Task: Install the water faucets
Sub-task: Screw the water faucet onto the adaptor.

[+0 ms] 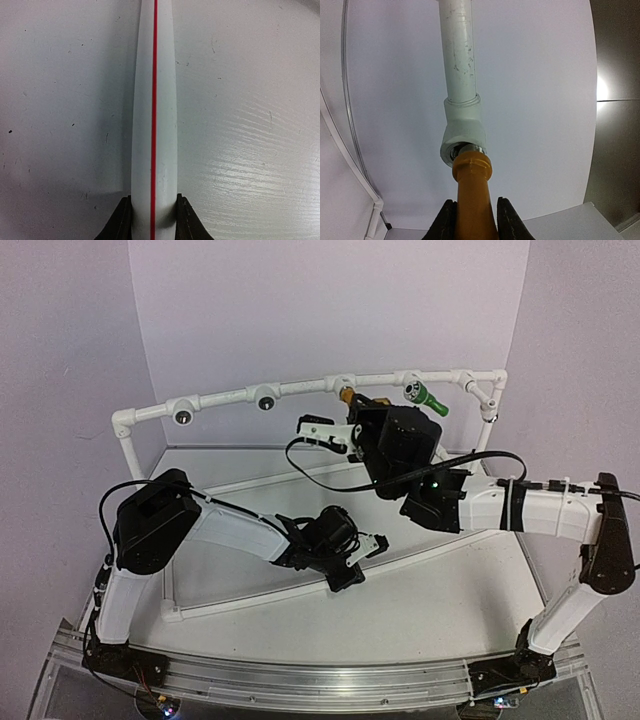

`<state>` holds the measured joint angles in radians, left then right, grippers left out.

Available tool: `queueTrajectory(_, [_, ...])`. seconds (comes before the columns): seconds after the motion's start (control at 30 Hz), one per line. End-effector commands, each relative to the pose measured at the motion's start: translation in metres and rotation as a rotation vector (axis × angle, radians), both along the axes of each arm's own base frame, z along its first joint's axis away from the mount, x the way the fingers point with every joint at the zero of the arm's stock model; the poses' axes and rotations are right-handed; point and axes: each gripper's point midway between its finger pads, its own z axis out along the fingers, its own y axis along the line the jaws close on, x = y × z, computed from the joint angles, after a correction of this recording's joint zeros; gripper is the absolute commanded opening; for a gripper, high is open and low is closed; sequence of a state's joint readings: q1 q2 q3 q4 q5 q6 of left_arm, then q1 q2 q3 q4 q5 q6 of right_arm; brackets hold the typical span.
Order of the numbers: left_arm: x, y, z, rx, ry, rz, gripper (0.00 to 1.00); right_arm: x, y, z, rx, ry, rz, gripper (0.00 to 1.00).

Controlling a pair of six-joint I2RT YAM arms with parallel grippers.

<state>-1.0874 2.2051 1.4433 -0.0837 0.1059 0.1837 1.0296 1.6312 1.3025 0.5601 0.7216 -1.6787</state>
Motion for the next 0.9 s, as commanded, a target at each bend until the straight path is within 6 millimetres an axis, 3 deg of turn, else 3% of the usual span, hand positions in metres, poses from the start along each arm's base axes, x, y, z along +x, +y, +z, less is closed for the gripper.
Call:
queueTrajectory(0.0, [-0.012,0.017,-0.033,0.079,0.059,-0.017,0.00,0.005,-0.010,0.028,0.105,-0.046,-0.027,0.00])
queueTrajectory(0.3, [-0.014,0.016,-0.032,0.076,0.062,-0.023,0.00,0.013,-0.017,0.026,0.117,-0.041,-0.043,0.00])
queueTrajectory(0.87, [-0.018,0.014,-0.029,0.073,0.059,-0.033,0.00,0.020,-0.007,0.000,0.100,0.011,-0.034,0.00])
